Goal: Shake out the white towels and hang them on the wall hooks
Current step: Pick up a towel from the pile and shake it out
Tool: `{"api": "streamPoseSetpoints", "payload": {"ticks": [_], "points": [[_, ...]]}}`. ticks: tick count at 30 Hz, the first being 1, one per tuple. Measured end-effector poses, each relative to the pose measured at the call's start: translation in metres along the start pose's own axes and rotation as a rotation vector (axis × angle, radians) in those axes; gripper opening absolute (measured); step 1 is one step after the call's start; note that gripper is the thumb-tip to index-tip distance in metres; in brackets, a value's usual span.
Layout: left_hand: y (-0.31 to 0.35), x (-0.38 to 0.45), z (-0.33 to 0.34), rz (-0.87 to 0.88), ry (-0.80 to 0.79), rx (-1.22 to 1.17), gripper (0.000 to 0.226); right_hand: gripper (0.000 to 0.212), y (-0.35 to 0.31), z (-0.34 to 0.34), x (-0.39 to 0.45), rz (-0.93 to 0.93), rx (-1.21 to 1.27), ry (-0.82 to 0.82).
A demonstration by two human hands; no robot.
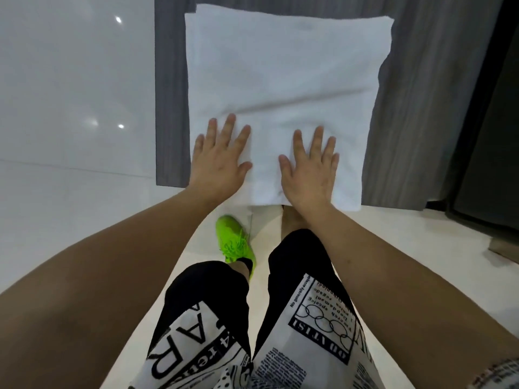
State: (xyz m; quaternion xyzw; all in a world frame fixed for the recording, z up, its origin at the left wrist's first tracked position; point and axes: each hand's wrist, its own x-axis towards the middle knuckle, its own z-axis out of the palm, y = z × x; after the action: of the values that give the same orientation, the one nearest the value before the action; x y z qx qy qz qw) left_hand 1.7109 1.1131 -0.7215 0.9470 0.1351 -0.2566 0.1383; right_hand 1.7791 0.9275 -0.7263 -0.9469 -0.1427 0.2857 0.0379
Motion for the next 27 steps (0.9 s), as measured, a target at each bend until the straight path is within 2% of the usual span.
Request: {"api": "streamPoseSetpoints", "payload": {"ticks": [7,9,11,13,14,16,17,19,21,27], "points": [[0.012,0.086,-0.053,-0.064,-0.044,-0.016,0.074,0.066,-0.003,-0.060,0.093,-0.053,-0.084,-0.038],[0.014,0.121,-0.075,-0.098,-0.029,-0.007,0.074,0.067,-0.004,-0.081,0.133,-0.070,-0.079,-0.004],[0.018,0.145,-0.096,-0.102,0.059,0.030,0.068,0.065,-0.003,-0.097,0.156,-0.073,-0.038,0.103],[0.026,0.146,-0.109,0.001,0.191,-0.001,0.051,0.057,0.001,-0.101,0.151,-0.161,0.039,0.226],[0.031,0.140,-0.108,0.083,0.240,-0.047,0.043,0.054,0.005,-0.096,0.140,-0.242,0.045,0.234],[0.039,0.118,-0.094,0.212,0.218,-0.105,0.037,0.063,0.014,-0.079,0.115,-0.386,-0.024,0.124],[0.043,0.104,-0.081,0.241,0.152,-0.086,0.043,0.074,0.019,-0.070,0.103,-0.421,-0.081,0.058],[0.047,0.073,-0.051,0.240,0.013,-0.012,0.069,0.099,0.028,-0.052,0.083,-0.460,-0.201,-0.005],[0.047,0.044,-0.021,0.238,-0.025,0.049,0.089,0.118,0.034,-0.036,0.062,-0.501,-0.282,-0.027],[0.050,-0.005,0.031,0.271,0.088,0.009,0.096,0.129,0.030,0.002,0.016,-0.408,-0.225,0.007]]}}
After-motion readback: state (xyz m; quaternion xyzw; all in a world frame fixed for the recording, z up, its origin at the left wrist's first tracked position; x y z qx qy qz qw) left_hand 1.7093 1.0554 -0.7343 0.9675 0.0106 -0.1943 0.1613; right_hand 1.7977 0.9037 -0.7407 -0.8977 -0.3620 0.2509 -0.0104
